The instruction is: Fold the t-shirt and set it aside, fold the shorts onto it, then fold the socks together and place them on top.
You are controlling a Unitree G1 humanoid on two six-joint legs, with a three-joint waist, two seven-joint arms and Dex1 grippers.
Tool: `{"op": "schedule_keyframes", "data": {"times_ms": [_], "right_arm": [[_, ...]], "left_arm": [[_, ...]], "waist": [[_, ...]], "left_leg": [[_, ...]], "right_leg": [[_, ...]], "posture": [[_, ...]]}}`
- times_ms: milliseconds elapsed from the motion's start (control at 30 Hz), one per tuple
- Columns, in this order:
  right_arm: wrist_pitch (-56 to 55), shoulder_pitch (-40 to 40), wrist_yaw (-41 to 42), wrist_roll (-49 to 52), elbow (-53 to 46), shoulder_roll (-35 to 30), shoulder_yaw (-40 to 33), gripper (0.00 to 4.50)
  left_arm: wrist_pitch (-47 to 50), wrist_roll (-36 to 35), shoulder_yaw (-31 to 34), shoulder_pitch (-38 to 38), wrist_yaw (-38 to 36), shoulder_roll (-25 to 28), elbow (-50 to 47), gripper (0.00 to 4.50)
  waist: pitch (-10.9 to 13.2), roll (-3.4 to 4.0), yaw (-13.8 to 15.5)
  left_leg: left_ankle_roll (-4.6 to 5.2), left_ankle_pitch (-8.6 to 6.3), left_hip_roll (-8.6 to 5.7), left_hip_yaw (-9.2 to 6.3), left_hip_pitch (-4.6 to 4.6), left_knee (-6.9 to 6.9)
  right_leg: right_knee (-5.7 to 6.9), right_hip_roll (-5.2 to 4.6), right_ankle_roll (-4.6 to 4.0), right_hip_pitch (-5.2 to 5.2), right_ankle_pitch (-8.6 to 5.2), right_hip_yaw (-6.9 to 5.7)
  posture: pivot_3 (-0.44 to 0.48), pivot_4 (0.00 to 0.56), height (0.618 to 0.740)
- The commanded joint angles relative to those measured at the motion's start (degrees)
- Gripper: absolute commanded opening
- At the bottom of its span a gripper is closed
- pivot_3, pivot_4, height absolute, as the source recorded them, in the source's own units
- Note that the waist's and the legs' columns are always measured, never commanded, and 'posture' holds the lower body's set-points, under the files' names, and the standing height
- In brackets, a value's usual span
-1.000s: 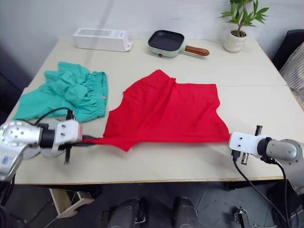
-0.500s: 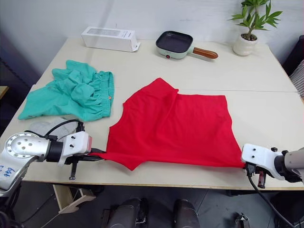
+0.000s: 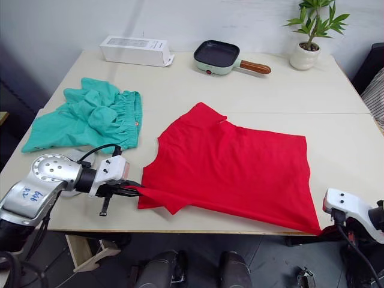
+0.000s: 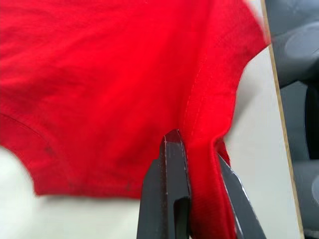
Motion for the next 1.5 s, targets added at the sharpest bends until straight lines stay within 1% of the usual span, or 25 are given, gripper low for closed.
{"op": "schedule_keyframes", "data": {"times_ms": [33,100,233,333,400,567,700,733,833,900,933,1000,1033,1067,1100,1133,1167,1233,1267,1300,1367,1400,1500], "right_arm": [[1.57,-2.09,-0.05,1.17,1.76,0.18,0.52,0.04],[1.61,-2.65,0.14,1.08,2.66,0.0,1.47,0.04],[4.0,-7.18,-0.93,2.1,4.71,0.9,3.53,0.04],[9.07,-11.13,-1.3,5.05,4.71,1.7,3.53,0.04],[11.77,-12.28,-1.17,6.65,4.19,1.59,3.29,0.04],[14.52,-11.22,-2.66,8.17,1.89,1.83,2.95,0.04],[16.43,-10.77,-7.49,9.18,-0.25,4.62,0.74,0.04],[17.59,-10.86,-9.61,9.33,-0.54,5.71,-0.37,0.01],[19.09,-9.7,-12.69,10.57,-2.58,8.12,-4.8,0.66],[18.34,-8.12,-14.84,11.1,-4.43,10.47,-9.47,1.29],[18.54,-7.44,-15.78,11.35,-5.1,11.27,-11.17,1.68],[17.13,-4.4,-16.43,11.24,-6.71,13.01,-16.17,2.33],[17.03,-2.86,-16.42,11.45,-7.49,13.62,-18.56,2.83],[16.8,-1.34,-16.12,11.97,-8.42,14.5,-21.46,3.07],[16.81,-0.28,-16.09,12.66,-9.19,15.4,-24.0,3.41],[16.39,0.66,-15.51,13.87,-10.25,16.48,-26.75,3.73],[16.75,1.65,-14.61,15.98,-12.16,17.78,-29.84,3.75],[16.83,2.68,-13.89,18.86,-15.19,19.55,-33.17,3.76],[16.93,2.79,-14.37,20.19,-16.9,20.49,-34.0,3.4],[16.33,2.8,-14.78,21.75,-19.19,21.9,-34.23,3.14],[13.38,3.08,-16.43,23.11,-24.81,25.57,-31.59,2.42],[10.06,3.17,-17.23,21.97,-26.8,27.46,-29.48,2.1],[-2.48,4.07,-18.37,14.94,-29.42,32.84,-18.88,1.04]], "left_arm": [[0.75,1.66,-1.9,-2.49,-0.9,-1.02,2.56,0.0],[-0.14,3.0,-3.3,-3.84,-1.48,-1.81,4.55,0.0],[1.51,3.71,-4.41,-8.96,-0.73,-6.13,10.63,0.0],[1.74,4.65,-4.83,-11.32,-1.43,-7.3,14.21,0.0],[2.43,4.45,-4.67,-12.2,-1.94,-7.84,15.6,0.0],[5.01,4.22,-4.56,-12.87,-2.24,-8.45,16.66,0.0],[5.41,4.39,-4.22,-12.32,-1.54,-9.19,16.73,0.0],[5.38,4.37,-3.59,-12.32,-0.18,-9.96,17.09,0.2],[4.04,4.01,-0.89,-12.0,4.17,-12.39,18.08,0.94],[2.23,3.13,1.87,-11.02,7.02,-14.3,17.97,1.57],[1.53,2.85,2.9,-10.57,8.0,-14.99,17.79,1.91],[-0.66,2.7,5.27,-9.18,10.99,-16.68,17.65,2.52],[-1.89,2.96,6.19,-8.5,12.31,-17.23,17.73,2.93],[-4.48,3.54,7.37,-7.68,13.86,-17.67,17.95,3.19],[-6.43,4.1,8.26,-6.99,15.02,-17.63,18.3,3.48],[-8.05,4.35,9.26,-6.23,15.61,-17.25,18.59,3.51],[-9.53,2.93,11.1,-4.9,14.44,-16.55,17.96,3.41],[-11.5,0.56,13.05,-2.92,11.59,-15.41,16.45,3.07],[-13.3,-0.4,13.57,-1.84,9.7,-14.88,15.31,2.71],[-13.69,-1.65,13.41,-0.5,7.11,-14.01,13.4,2.43],[-16.17,-2.12,11.55,2.45,2.54,-12.43,9.33,1.75],[-16.71,-2.13,10.56,3.52,1.1,-11.98,7.84,1.47],[-19.5,-0.61,6.74,4.54,0.17,-14.05,6.23,0.52]], "waist": [[0.01,0.02,0.05],[0.01,0.02,0.06],[0.01,0.01,0.17],[0.01,0.01,0.11],[0.01,0.02,0.04],[0.01,0.01,0.04],[0.01,0.01,0.08],[0.01,0.01,0.1],[0.01,0.01,0.29],[0.01,0.01,0.39],[0.01,0.01,0.33],[0.01,0.01,0.36],[0.01,0.01,0.35],[0.01,0.01,0.35],[0.01,0.01,0.36],[0.01,0.0,0.35],[0.01,0.0,0.35],[0.01,0.0,0.02],[0.0,0.0,-0.08],[0.0,0.0,-0.14],[-0.03,-0.04,-0.16],[-0.04,-0.01,-0.12],[-0.05,0.0,0.29]], "left_leg": [[0.01,0.0,-0.01,0.01,0.0,0.01],[-0.02,-0.02,0.0,0.02,-0.02,0.05],[-0.1,-0.09,-0.01,0.02,-0.05,0.11],[-0.07,-0.09,-0.01,0.02,-0.07,0.17],[0.01,-0.05,0.0,0.01,-0.07,0.19],[0.03,-0.09,0.04,0.03,-0.09,0.24],[0.05,-0.1,0.04,0.03,-0.1,0.29],[0.04,-0.11,0.04,0.03,-0.1,0.29],[-0.01,-0.14,0.03,0.03,-0.1,0.3],[0.01,-0.13,0.02,0.02,-0.12,0.31],[0.03,-0.12,0.02,0.0,-0.13,0.3],[0.04,-0.12,0.03,0.0,-0.13,0.29],[0.05,-0.13,0.02,0.01,-0.13,0.29],[0.07,-0.14,0.03,0.0,-0.12,0.29],[0.07,-0.14,0.02,0.02,-0.13,0.28],[0.08,-0.15,0.02,0.02,-0.1,0.27],[0.08,-0.16,0.03,0.02,-0.09,0.27],[0.0,-0.23,0.05,0.03,-0.09,0.26],[-0.19,-0.36,0.07,0.04,-0.04,0.26],[-0.2,-0.37,0.09,0.04,-0.04,0.26],[-0.22,-0.38,0.11,0.04,-0.02,0.25],[-0.27,-0.41,0.14,0.03,-0.01,0.24],[-0.28,-0.42,0.12,0.04,0.0,0.23]], "right_leg": [[0.03,-0.01,0.0,-0.02,0.0,0.01],[0.04,-0.01,0.0,-0.03,0.0,0.0],[0.04,-0.04,0.0,-0.04,0.0,0.0],[0.07,-0.04,0.0,-0.04,0.0,0.0],[0.13,-0.04,-0.01,-0.1,0.0,0.01],[0.16,-0.02,-0.03,-0.1,-0.01,-0.01],[0.18,-0.03,-0.02,-0.09,-0.01,0.01],[0.17,-0.04,-0.02,-0.09,-0.01,0.01],[0.18,-0.06,-0.02,-0.08,-0.01,0.02],[0.18,-0.07,-0.01,-0.09,-0.01,0.0],[0.18,-0.07,-0.01,-0.09,-0.01,-0.01],[0.17,-0.05,0.0,-0.09,0.0,0.0],[0.16,-0.04,0.0,-0.08,0.0,-0.01],[0.16,-0.03,0.01,-0.06,0.0,-0.02],[0.13,-0.04,0.02,-0.06,0.01,0.0],[0.13,-0.03,0.02,-0.03,0.01,0.0],[0.13,-0.03,0.02,-0.03,0.01,-0.01],[0.11,-0.02,0.03,-0.03,0.02,0.02],[0.13,0.0,0.03,-0.01,0.02,0.05],[0.13,0.01,0.03,-0.01,0.02,0.05],[0.11,-0.01,0.02,-0.01,0.01,0.06],[0.09,0.0,0.02,0.0,0.01,0.06],[0.03,-0.01,0.01,0.03,0.01,0.09]], "posture": [[0.0,0.15,0.74],[0.0,0.15,0.74],[0.0,0.15,0.74],[0.0,0.15,0.74],[0.0,0.15,0.74],[0.0,0.15,0.74],[0.0,0.15,0.74],[0.0,0.15,0.74],[0.0,0.15,0.74],[0.0,0.15,0.74],[0.0,0.15,0.74],[0.0,0.15,0.74],[0.0,0.15,0.74],[0.0,0.15,0.74],[0.0,0.15,0.74],[0.0,0.15,0.74],[0.0,0.15,0.74],[0.0,0.15,0.74],[0.0,0.15,0.74],[0.0,0.15,0.74],[0.0,0.15,0.74],[0.0,0.15,0.74],[0.0,0.15,0.74]]}}
